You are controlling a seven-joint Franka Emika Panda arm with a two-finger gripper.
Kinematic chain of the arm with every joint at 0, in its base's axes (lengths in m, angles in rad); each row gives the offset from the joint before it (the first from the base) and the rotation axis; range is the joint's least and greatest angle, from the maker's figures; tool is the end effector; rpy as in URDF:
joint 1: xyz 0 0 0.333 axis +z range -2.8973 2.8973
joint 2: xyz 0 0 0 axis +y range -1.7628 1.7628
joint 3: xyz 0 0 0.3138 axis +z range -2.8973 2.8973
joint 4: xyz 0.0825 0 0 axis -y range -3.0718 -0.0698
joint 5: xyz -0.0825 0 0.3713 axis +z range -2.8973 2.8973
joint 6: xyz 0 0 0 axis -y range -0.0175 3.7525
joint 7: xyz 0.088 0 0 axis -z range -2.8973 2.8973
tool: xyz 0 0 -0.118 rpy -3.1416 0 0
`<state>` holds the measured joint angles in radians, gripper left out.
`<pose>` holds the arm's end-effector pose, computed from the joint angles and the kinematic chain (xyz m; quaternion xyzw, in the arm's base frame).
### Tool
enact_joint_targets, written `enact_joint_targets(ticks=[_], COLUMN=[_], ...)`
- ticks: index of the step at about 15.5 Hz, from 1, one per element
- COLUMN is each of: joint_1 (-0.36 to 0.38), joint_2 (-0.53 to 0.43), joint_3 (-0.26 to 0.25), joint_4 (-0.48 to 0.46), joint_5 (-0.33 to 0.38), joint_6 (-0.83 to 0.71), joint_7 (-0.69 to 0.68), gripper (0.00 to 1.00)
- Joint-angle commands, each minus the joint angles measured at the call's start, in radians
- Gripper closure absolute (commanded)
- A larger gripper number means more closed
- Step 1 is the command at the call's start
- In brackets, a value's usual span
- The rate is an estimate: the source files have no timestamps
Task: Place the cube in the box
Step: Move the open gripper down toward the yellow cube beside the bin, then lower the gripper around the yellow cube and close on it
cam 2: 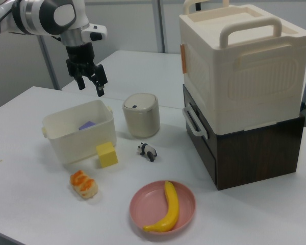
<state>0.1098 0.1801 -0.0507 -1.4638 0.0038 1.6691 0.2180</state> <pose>0.6034 0.0387 0.5665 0.9968 -0.0791 0.0130 0.0009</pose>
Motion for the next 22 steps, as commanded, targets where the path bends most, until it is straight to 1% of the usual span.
enact_joint_targets(ticks=[1, 6, 9, 12, 13, 16, 18, 19, 20, 22], joint_1=[-0.013, -0.013, -0.012, -0.012, -0.013, -0.027, -0.027, -0.022, -0.016, -0.016], joint_2=[-0.027, -0.025, -0.024, -0.025, -0.024, -0.025, -0.03, -0.031, -0.031, -0.031], joint_3=[0.015, 0.015, 0.015, 0.008, 0.005, 0.0, -0.006, -0.024, -0.041, -0.048], joint_4=[-0.035, -0.041, -0.056, -0.062, -0.07, -0.136, -0.229, -0.269, -0.303, -0.352], joint_5=[0.008, 0.008, 0.01, 0.01, 0.012, 0.013, 0.015, 0.016, 0.025, 0.045], joint_6=[-0.02, -0.023, -0.016, -0.015, -0.014, 0.001, 0.102, 0.159, 0.203, 0.262], joint_7=[-0.095, -0.103, -0.16, -0.18, -0.237, -0.496, -0.636, -0.698, -0.759, -0.871], gripper=[0.0, 0.0, 0.0, 0.0, 0.0, 0.0, 0.0, 0.0, 0.0, 0.0])
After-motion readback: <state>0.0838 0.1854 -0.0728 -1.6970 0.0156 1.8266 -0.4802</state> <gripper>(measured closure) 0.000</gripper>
